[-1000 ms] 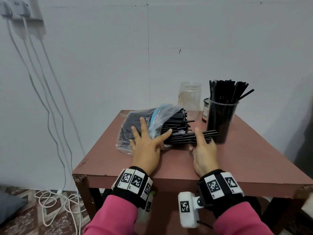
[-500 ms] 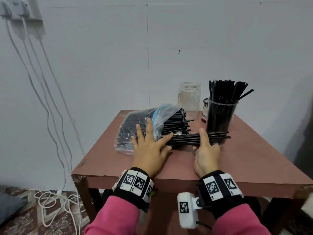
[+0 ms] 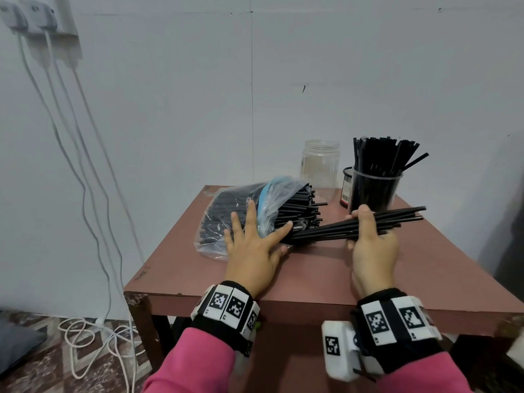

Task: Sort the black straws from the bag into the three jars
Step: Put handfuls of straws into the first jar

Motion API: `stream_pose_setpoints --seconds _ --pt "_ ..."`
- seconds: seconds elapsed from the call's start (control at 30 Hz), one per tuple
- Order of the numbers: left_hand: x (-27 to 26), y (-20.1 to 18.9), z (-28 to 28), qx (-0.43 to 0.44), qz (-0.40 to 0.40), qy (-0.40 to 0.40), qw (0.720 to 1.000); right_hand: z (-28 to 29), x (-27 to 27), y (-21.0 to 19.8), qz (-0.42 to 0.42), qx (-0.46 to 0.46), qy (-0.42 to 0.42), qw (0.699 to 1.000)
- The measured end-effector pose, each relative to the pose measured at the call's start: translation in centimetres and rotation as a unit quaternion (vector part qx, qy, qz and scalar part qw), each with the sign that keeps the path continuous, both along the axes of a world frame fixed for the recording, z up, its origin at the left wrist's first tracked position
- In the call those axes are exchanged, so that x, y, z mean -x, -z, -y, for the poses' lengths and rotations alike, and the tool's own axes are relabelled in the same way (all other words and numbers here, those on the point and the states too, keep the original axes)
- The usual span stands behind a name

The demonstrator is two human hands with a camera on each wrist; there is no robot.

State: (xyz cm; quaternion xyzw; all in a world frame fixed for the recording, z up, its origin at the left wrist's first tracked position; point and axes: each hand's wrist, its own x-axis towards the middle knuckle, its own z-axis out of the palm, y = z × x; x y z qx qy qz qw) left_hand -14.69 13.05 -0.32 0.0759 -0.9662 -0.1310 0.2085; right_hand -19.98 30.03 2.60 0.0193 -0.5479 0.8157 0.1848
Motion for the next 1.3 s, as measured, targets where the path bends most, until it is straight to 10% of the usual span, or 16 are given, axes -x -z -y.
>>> stream_pose_setpoints --seconds 0.27,0.5,0.73,0.87,1.3 --pt "-0.3 0.2 0.0 -0.084 -0.158 0.067 0.982 -4.9 -0.7 -3.1 -0.052 -0.022 0.018 0.998" --pt "-2.7 -1.6 -3.4 -0.302 -0.339 0.152 0.878 -6.4 -1.8 -4.7 -0.075 0.022 0.019 0.997" --pt "-2.4 -6.4 -6.6 -0.732 -0.127 0.085 0.664 -3.9 -3.6 -5.6 -0.082 0.04 -0.075 0.993" --pt "-2.0 -6.8 -7.2 -0.807 -0.127 0.076 0.572 -2.1 -4.6 -5.4 -0.093 0.007 -0.103 0.99" --pt "-1.6 -5.1 -6.9 -0.756 -0.101 0.08 0.642 -1.3 -4.5 -4.7 -0.104 -0.113 -0.143 0.978"
